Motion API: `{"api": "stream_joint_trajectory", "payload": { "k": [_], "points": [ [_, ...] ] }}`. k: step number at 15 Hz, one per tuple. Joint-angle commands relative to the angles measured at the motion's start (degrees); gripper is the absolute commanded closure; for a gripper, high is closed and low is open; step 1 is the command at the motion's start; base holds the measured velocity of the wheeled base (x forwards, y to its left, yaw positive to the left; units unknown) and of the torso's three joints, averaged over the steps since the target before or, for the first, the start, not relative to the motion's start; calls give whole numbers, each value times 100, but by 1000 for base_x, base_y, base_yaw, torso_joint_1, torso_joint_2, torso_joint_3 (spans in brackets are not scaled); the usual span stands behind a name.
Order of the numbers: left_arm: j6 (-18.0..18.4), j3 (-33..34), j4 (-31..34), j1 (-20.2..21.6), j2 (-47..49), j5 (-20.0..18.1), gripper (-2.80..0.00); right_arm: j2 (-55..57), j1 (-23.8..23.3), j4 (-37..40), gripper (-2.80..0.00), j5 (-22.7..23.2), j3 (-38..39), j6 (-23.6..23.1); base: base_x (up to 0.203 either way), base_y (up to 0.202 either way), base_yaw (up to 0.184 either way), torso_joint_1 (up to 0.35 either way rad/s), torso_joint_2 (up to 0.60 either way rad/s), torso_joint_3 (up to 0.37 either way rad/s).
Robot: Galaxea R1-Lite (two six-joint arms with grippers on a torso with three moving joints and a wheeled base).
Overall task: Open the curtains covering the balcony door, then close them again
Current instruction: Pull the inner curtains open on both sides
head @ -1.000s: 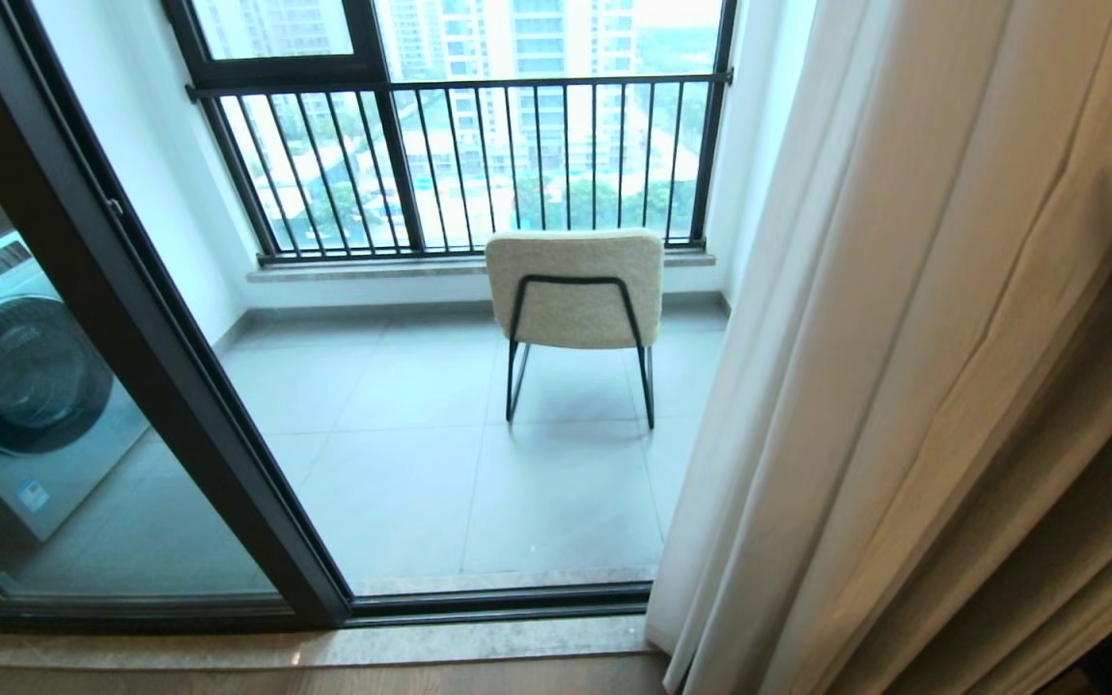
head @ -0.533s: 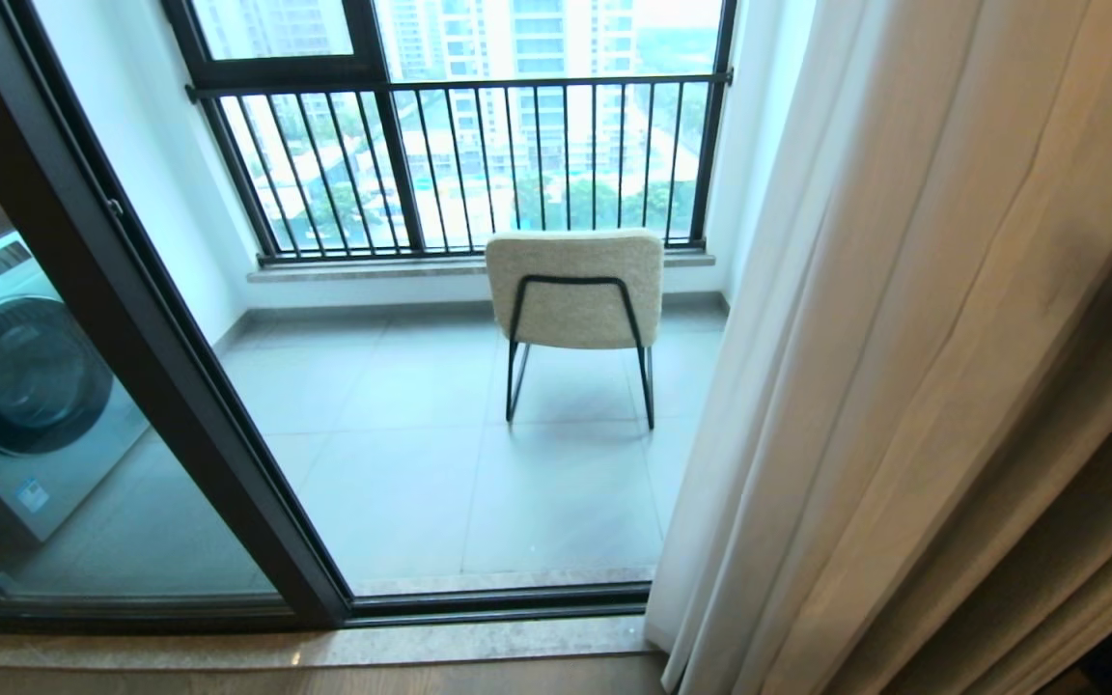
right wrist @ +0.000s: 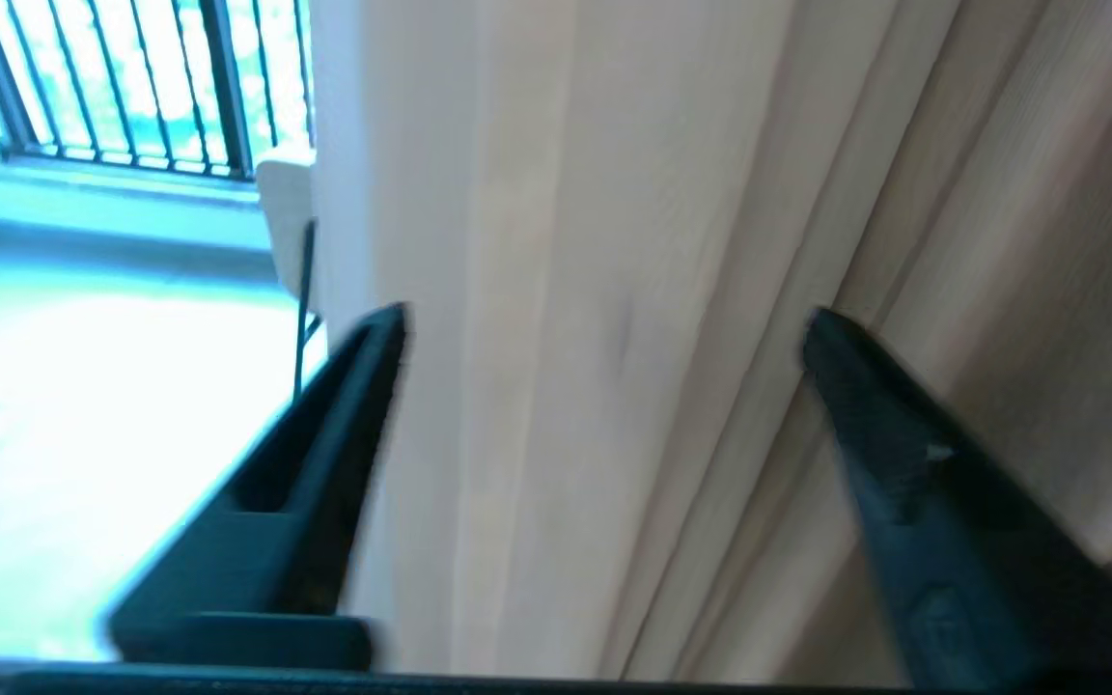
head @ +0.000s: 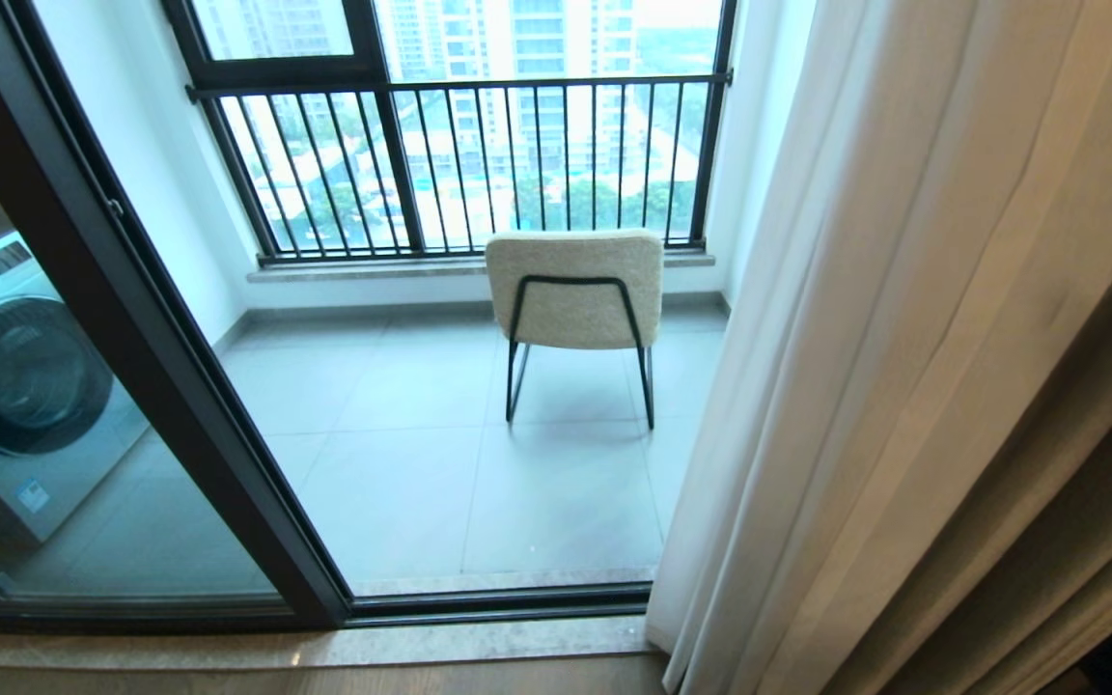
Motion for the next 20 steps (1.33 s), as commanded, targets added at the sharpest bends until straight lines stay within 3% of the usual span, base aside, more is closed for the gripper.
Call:
{"api": "stream_joint_trajectory", "payload": {
  "k": [1, 15, 20],
  "points": [
    [-3, -3, 0, -1, -2, 3, 0, -666, 68, 250, 0, 15, 206, -46, 0, 0, 0, 0, 0, 0],
    [-3, 0, -1, 0, -2, 6, 0, -3250, 115, 2220, 0, -17, 1197, -256, 0, 0, 0, 0, 0, 0],
    [-3, 0, -1, 1, -2, -1, 0, -3350, 118, 2263, 0, -25, 1752, -306, 0, 0, 0, 0, 0, 0]
  ]
}}
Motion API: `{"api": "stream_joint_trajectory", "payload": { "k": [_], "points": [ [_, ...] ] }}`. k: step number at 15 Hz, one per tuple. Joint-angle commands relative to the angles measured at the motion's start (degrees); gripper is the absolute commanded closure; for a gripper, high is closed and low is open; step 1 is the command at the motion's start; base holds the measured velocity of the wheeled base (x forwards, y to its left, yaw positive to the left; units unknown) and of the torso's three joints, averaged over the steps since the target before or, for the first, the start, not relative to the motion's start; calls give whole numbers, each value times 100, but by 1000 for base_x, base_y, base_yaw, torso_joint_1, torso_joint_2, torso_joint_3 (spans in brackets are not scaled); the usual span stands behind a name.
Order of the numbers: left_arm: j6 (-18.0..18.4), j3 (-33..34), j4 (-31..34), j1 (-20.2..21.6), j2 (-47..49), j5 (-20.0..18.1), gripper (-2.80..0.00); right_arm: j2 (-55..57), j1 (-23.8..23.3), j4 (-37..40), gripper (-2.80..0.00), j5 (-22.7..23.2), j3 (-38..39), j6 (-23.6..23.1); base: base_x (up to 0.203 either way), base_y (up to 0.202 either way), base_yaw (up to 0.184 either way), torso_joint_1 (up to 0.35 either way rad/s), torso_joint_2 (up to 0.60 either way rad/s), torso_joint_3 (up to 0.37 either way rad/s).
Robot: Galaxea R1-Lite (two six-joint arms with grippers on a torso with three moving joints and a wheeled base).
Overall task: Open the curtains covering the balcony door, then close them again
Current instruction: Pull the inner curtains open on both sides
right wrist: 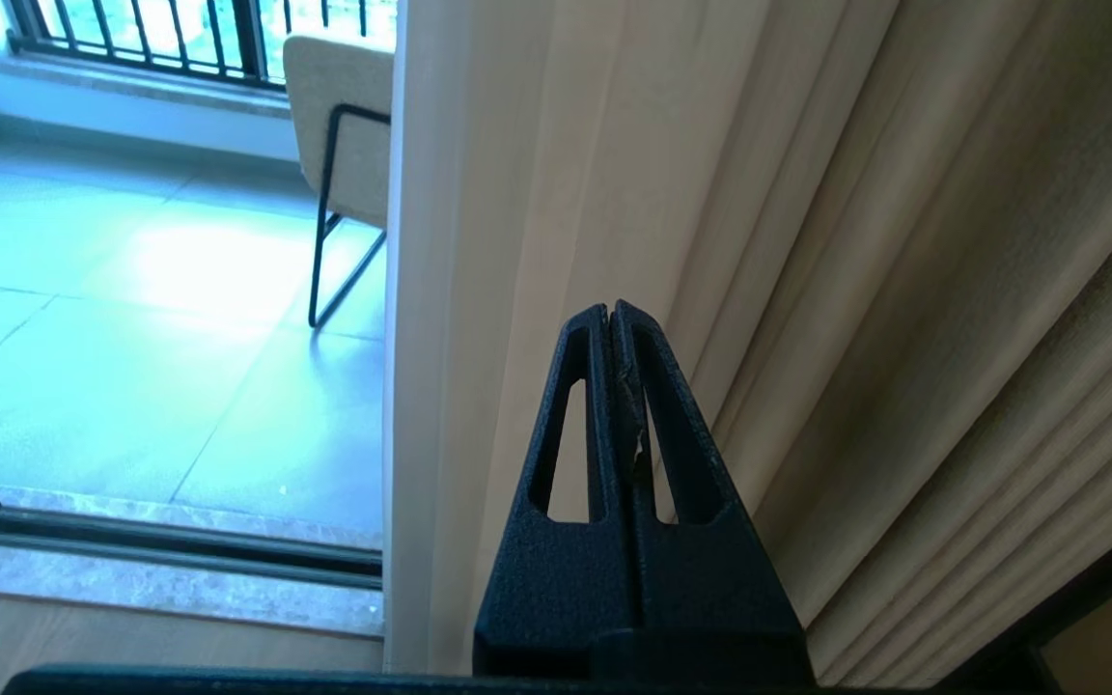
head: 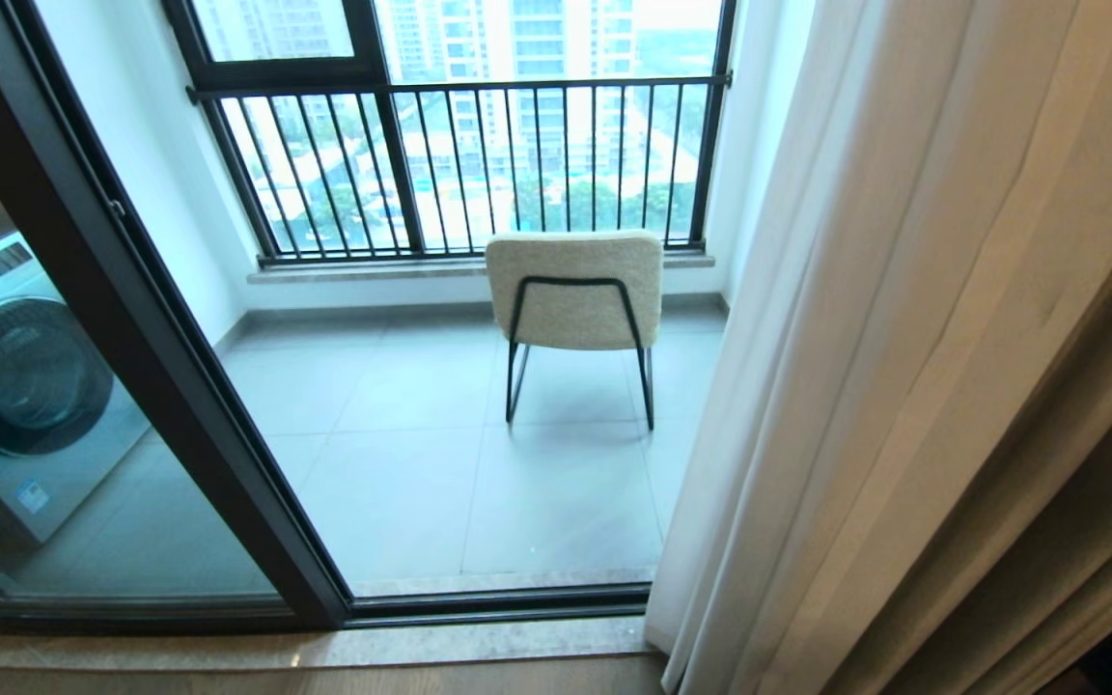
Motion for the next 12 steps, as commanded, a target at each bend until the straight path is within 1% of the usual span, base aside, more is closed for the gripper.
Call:
{"api": "stream_joint_trajectory", "payload": {
  "k": [1, 2, 3, 4, 5, 6, 7, 8, 10, 12],
  "points": [
    [-5, 0, 0, 1, -2, 8, 0, -54, 7, 40, 0, 3, 242, -11, 0, 0, 0, 0, 0, 0],
    [-5, -8, -1, 2, -2, 6, 0, -54, 45, 102, 0, -54, 299, 14, 0, 0, 0, 0, 0, 0],
    [-5, 0, -1, -7, -2, 1, 0, -80, 239, 188, 0, -234, 368, 33, 0, 0, 0, 0, 0, 0],
    [-5, -8, -1, 1, -2, 6, 0, -160, 528, 258, 0, -421, 423, 37, 0, 0, 0, 0, 0, 0],
    [-5, 0, -1, -4, -2, 8, 0, -299, 798, 297, 0, -764, 612, 20, 0, 0, 0, 0, 0, 0],
    [-5, 0, -1, 0, -2, 4, 0, -335, 834, 259, 0, -1032, 842, -3, 0, 0, 0, 0, 0, 0],
    [-5, -1, -1, 2, -2, 1, 0, -399, 815, 73, 0, -1157, 982, 7, 0, 0, 0, 0, 0, 0],
    [-5, 0, -1, -4, -2, 1, 0, -442, 805, 5, 0, -1155, 985, 5, 0, 0, 0, 0, 0, 0],
    [-5, 0, -1, 2, -2, 2, 0, -750, 732, 269, 0, -1054, 985, 43, 0, 0, 0, 0, 0, 0],
    [-5, 0, -1, -7, -2, 9, 0, -1491, 685, 846, 0, -931, 985, 83, 0, 0, 0, 0, 0, 0]
  ]
}}
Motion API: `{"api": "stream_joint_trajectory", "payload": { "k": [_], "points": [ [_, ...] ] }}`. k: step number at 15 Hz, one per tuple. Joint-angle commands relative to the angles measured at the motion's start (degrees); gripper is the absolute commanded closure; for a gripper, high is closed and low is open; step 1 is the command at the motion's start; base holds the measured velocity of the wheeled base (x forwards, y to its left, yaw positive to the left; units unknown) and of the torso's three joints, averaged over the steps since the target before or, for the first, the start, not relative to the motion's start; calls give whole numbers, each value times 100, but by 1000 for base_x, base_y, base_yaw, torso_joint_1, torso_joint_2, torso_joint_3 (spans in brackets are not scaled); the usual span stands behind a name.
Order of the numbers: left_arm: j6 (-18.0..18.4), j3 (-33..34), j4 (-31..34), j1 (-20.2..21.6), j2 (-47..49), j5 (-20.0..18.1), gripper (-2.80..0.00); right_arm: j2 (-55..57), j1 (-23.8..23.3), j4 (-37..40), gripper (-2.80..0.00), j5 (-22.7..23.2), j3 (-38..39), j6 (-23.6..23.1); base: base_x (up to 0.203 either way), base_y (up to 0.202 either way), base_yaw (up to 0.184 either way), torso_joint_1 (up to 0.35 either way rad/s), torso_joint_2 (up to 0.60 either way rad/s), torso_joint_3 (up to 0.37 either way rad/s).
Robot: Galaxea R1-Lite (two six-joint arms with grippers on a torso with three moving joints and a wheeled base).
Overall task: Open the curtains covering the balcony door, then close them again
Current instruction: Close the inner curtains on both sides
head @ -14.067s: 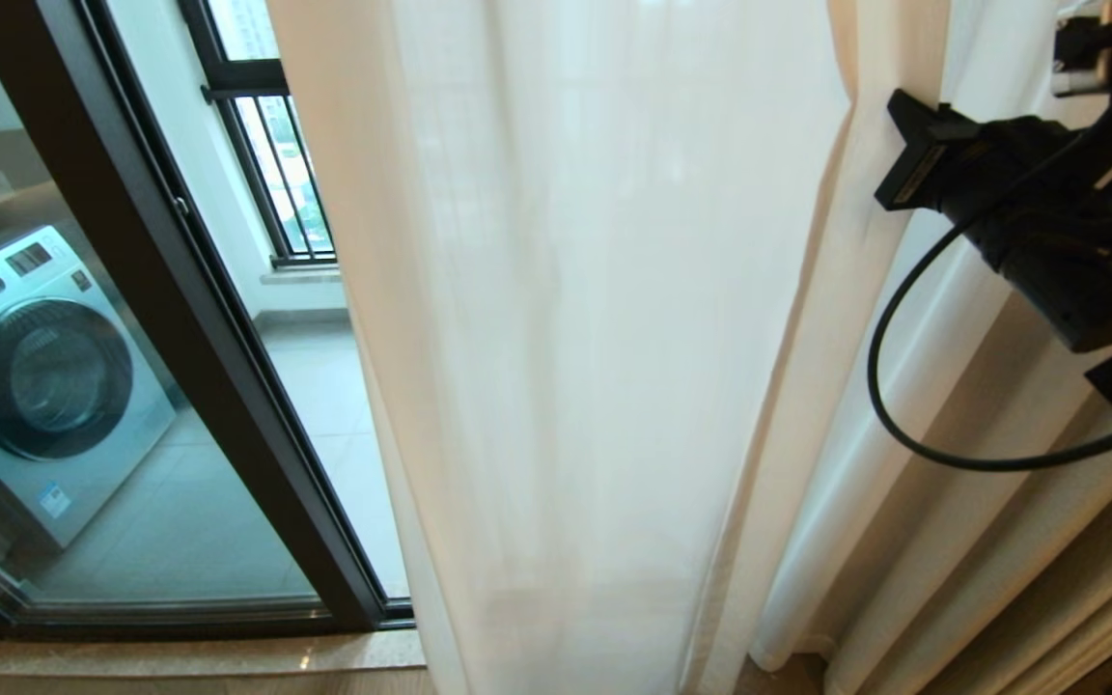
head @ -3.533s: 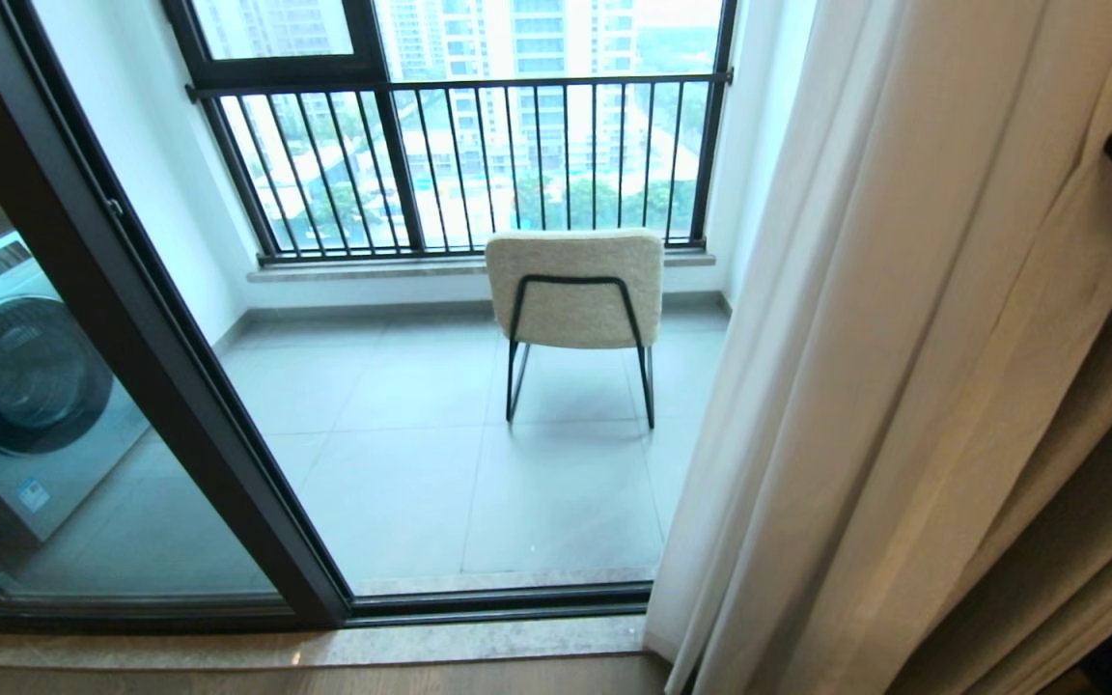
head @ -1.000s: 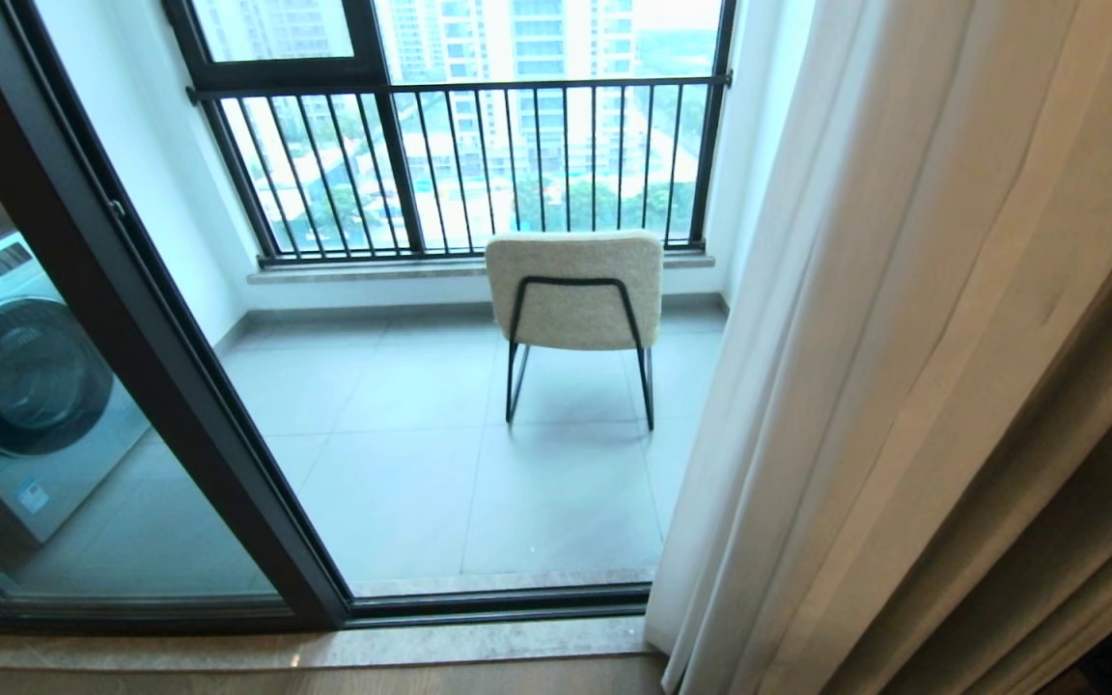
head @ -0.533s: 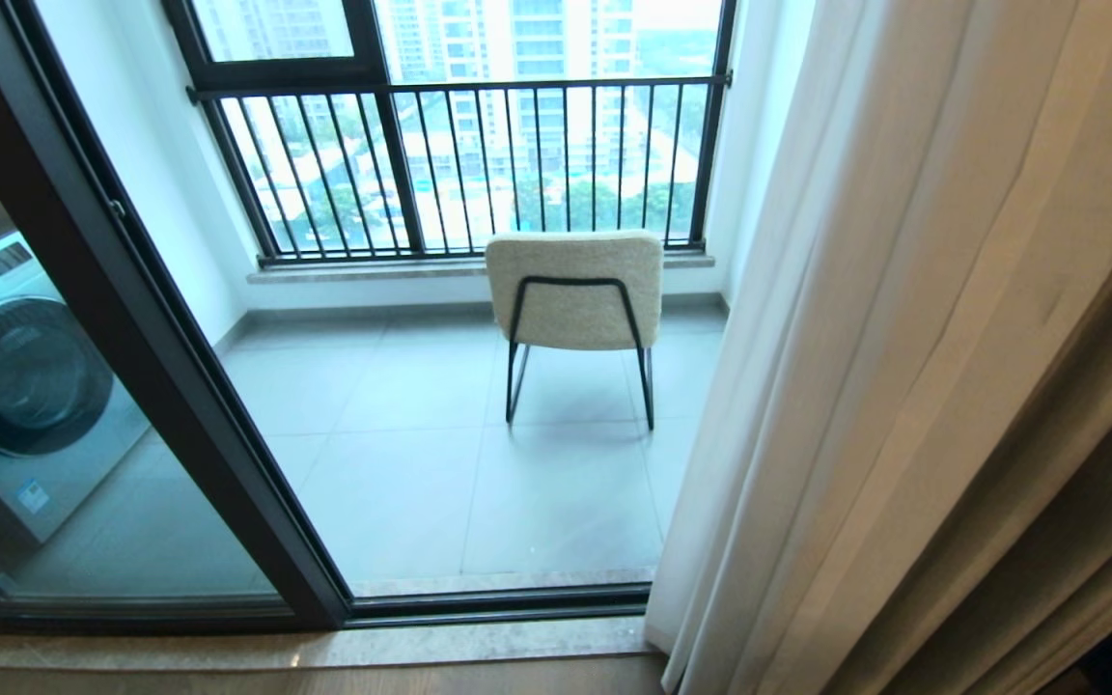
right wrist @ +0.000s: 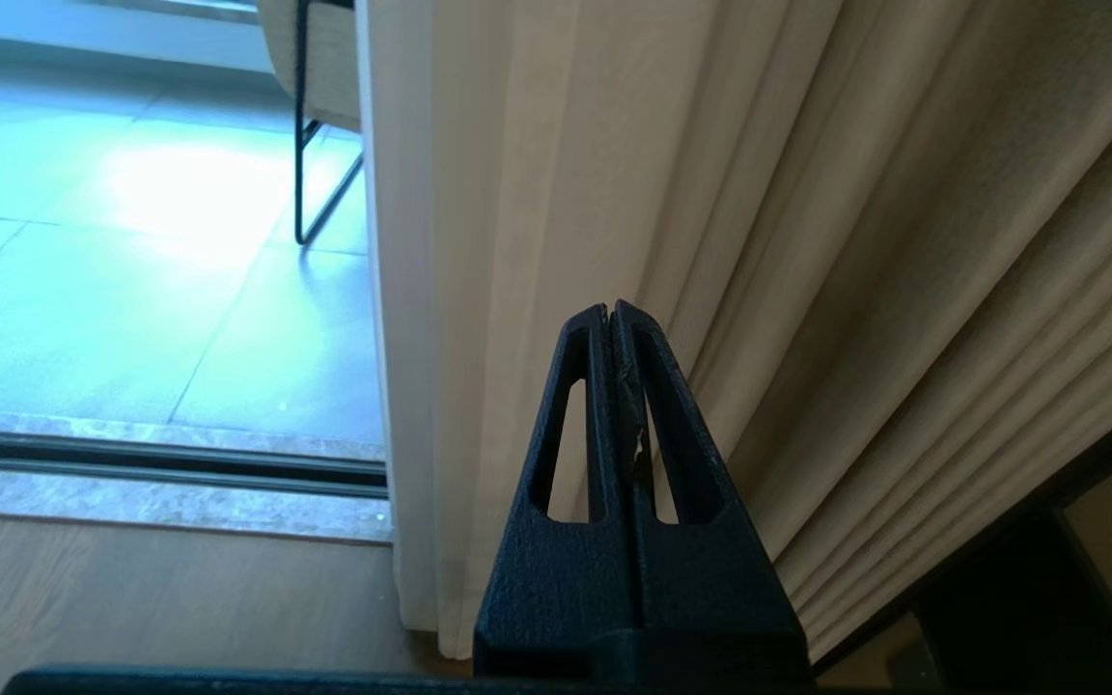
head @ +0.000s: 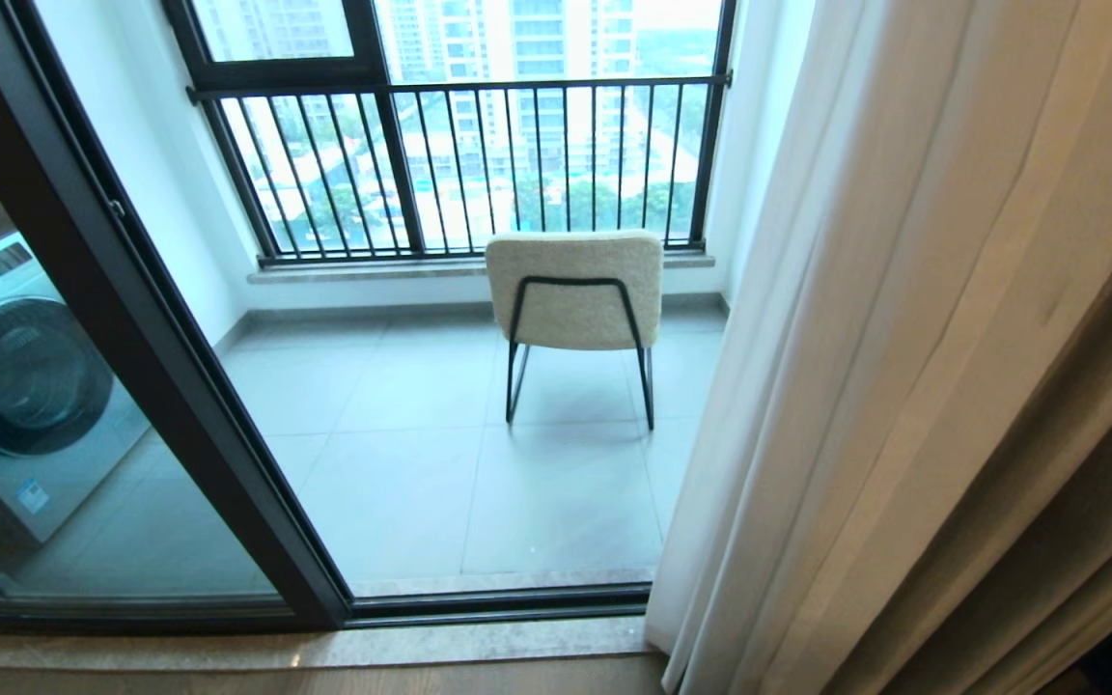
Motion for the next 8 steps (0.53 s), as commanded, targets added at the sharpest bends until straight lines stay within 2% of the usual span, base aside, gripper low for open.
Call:
{"api": "stream_joint_trajectory", "payload": {
  "k": [1, 2, 8],
  "points": [
    [-2, 0, -1, -4, -2, 2, 0, -807, -49, 518, 0, 79, 11, 124, 0, 0, 0, 0, 0, 0],
    [-2, 0, -1, 5, -2, 7, 0, -831, -64, 578, 0, 125, 11, 299, 0, 0, 0, 0, 0, 0],
    [-2, 0, -1, -4, -2, 2, 0, -831, -73, 561, 0, 125, 11, 265, 0, 0, 0, 0, 0, 0]
  ]
}}
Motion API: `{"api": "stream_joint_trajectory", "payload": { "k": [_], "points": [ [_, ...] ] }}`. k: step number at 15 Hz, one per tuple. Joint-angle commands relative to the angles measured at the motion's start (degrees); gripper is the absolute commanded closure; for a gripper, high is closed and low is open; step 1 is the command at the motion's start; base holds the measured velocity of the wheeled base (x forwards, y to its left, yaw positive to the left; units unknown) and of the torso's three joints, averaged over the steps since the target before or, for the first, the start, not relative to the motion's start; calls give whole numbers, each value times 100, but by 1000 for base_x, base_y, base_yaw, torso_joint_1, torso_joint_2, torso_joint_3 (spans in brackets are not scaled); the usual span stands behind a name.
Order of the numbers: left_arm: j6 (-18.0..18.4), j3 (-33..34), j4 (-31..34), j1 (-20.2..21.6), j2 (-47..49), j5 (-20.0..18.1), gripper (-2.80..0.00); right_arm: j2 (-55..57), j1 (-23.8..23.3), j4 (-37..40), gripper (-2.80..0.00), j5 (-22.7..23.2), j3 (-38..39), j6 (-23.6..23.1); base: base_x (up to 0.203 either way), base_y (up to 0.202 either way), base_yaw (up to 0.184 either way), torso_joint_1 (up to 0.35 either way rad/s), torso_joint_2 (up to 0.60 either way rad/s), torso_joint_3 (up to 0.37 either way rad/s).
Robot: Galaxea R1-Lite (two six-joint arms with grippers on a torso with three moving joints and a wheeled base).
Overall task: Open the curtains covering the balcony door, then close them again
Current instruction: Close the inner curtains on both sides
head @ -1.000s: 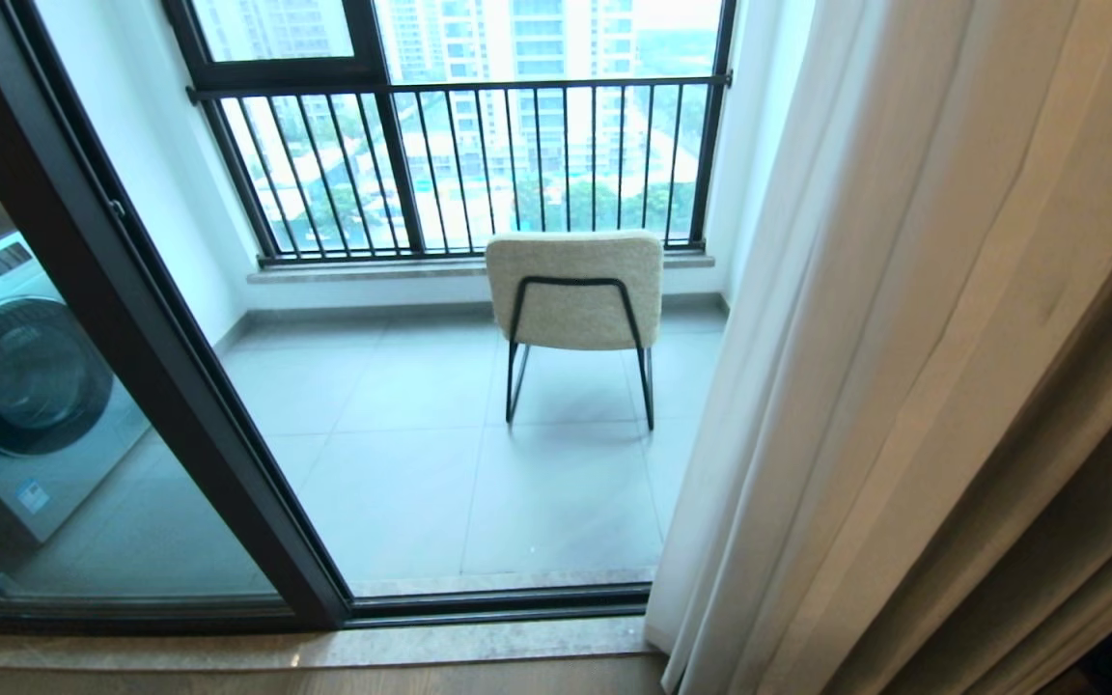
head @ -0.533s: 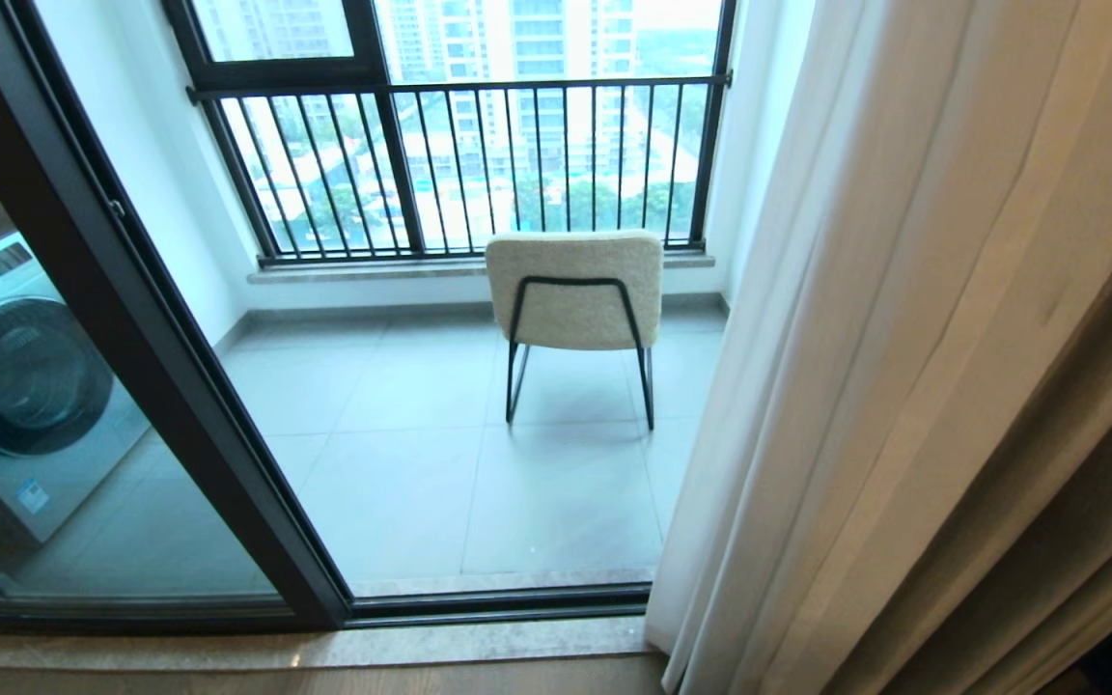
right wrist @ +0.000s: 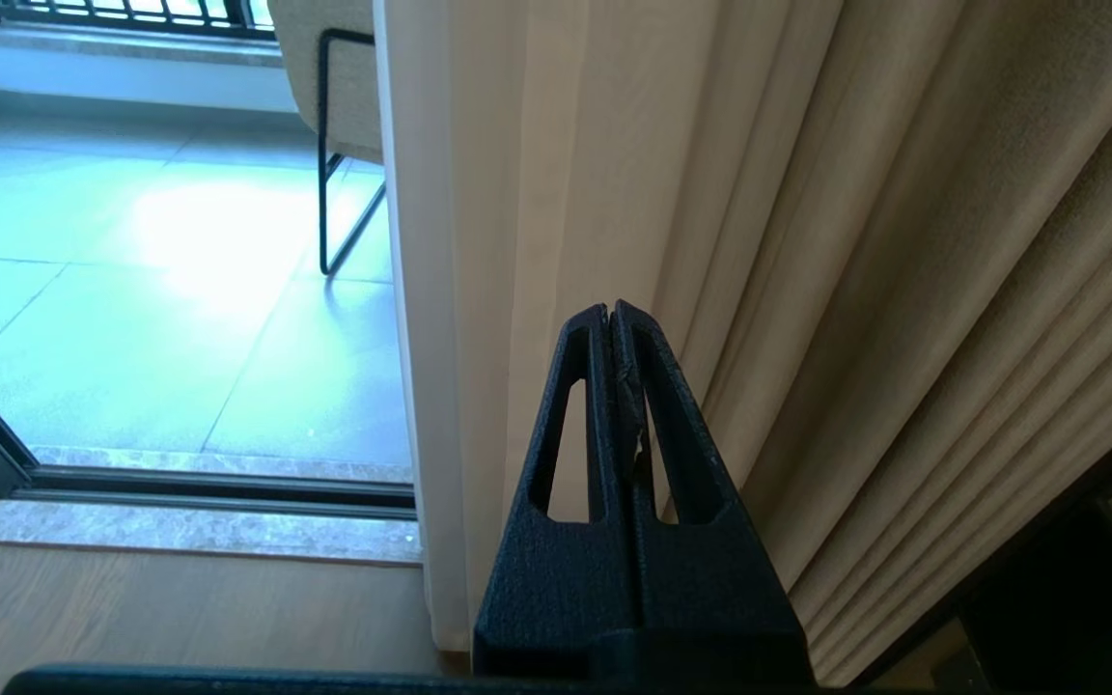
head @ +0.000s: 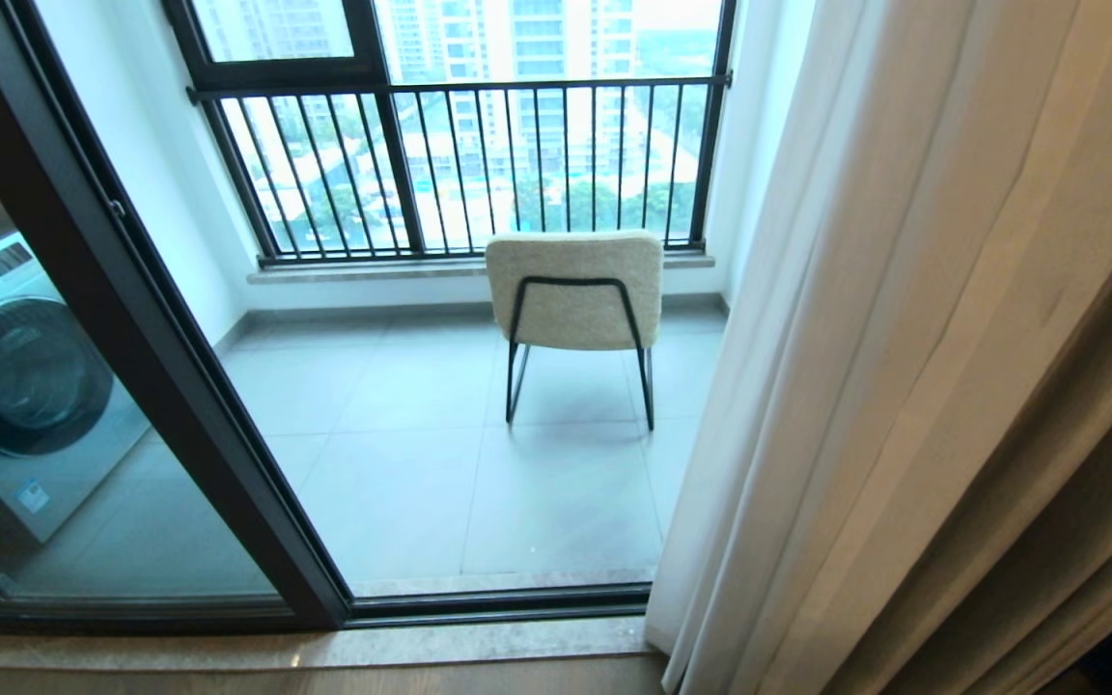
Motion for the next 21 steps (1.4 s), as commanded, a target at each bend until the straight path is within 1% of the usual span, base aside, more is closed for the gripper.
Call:
{"api": "stream_joint_trajectory", "payload": {
  "k": [1, 3, 6, 10, 12, 15, 17, 19, 21],
  "points": [
    [-3, -9, -1, -7, -2, 3, 0, -16, -4, -4, 0, 9, 0, -6, 0, 0, 0, 0, 0, 0],
    [-3, 0, -1, 1, -2, 4, 0, -16, 0, 51, 0, -4, 0, 81, 0, 0, 0, 0, 0, 0],
    [-3, 0, -1, -7, -2, -4, 0, -16, 0, 8, 0, 2, 0, 81, 0, 0, 0, 0, 0, 0],
    [-3, 0, -1, 1, -2, -4, 0, -16, 0, -52, 0, -16, 0, -42, 0, 0, 0, 0, 0, 0],
    [-3, 0, -1, -4, -2, -1, 0, -16, -5, -235, 0, 17, -40, -162, 0, 0, 0, 0, 0, 0],
    [-3, -1, -1, -2, -2, -3, 0, 7, -2, -140, 0, 96, -590, -174, 0, 0, 0, 0, 0, 0],
    [-3, 0, -1, -1, -2, -1, 0, 239, -2, -72, 0, 313, -1073, -177, 0, 0, 0, 0, 0, 0],
    [-3, 0, -1, 2, -2, 3, 0, 830, 12, -178, 0, 467, -1490, -178, 0, 0, 0, 0, 0, 0],
    [-3, 0, -1, 1, -2, 4, 0, 1634, 145, -523, 0, 523, -1966, -176, 0, 0, 0, 0, 0, 0]
  ]
}}
